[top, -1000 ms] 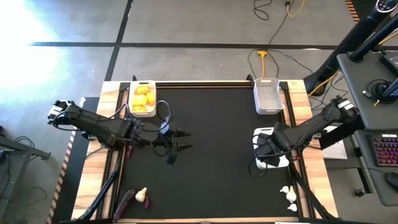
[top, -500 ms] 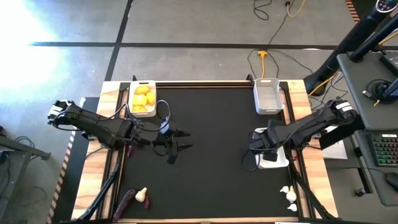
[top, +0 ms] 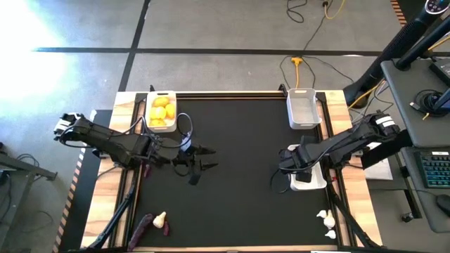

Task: Sort produce into baskets
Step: Put the white garlic into the right white bin

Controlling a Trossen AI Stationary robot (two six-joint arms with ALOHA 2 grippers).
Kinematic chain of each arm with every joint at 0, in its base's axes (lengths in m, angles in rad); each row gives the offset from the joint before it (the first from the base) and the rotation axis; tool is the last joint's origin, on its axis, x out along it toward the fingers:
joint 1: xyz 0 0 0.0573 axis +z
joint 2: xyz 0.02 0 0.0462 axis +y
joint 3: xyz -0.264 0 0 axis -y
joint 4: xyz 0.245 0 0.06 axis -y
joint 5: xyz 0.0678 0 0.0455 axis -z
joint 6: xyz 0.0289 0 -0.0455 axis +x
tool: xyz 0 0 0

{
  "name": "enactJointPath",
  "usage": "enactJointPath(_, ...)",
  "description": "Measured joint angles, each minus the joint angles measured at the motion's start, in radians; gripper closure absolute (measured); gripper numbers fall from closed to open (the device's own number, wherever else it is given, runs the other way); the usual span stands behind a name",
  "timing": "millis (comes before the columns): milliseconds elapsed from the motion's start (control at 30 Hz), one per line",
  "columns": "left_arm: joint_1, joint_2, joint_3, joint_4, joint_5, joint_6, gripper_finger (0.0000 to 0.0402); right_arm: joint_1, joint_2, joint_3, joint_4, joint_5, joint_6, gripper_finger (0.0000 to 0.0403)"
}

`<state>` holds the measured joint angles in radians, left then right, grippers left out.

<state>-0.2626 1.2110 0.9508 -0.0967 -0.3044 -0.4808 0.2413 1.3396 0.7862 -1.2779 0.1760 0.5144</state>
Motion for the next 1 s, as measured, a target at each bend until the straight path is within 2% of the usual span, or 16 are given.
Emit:
enactJointPath(133,0.000,0.000,0.000,0.000,0.000,0.000,0.0178,0.000,-0.002,0.069,-0.109,-0.015,0.018,0.0100)
enactJointPath(200,0.000,0.000,0.000,0.000,0.000,0.002,0.0178,0.000,-0.002,0.138,-0.191,-0.056,0.056,0.0093)
enactJointPath(333,0.000,0.000,0.000,0.000,0.000,0.018,0.0178,0.028,-0.010,0.294,-0.247,-0.262,0.217,0.0089)
enactJointPath(400,0.000,0.000,0.000,0.000,-0.001,0.026,0.0178,0.074,-0.016,0.368,-0.230,-0.355,0.334,0.0093)
enactJointPath(467,0.000,0.000,0.000,0.000,-0.002,0.035,0.0178,0.139,-0.016,0.432,-0.186,-0.403,0.460,0.0098)
enactJointPath(667,0.000,0.000,0.000,0.000,-0.003,0.054,0.0178,0.395,0.031,0.509,0.056,-0.416,0.784,0.0108)
enactJointPath(800,0.000,0.000,0.000,0.000,-0.002,0.077,0.0178,0.542,0.126,0.505,0.107,-0.417,1.006,0.0112)
enactJointPath(900,0.000,0.000,0.000,-0.006,-0.002,0.080,0.0178,0.607,0.220,0.503,0.109,-0.449,1.073,0.0116)
enactJointPath(1000,0.000,0.000,0.000,-0.008,-0.002,0.085,0.0178,0.629,0.309,0.502,0.109,-0.507,1.069,0.0122)
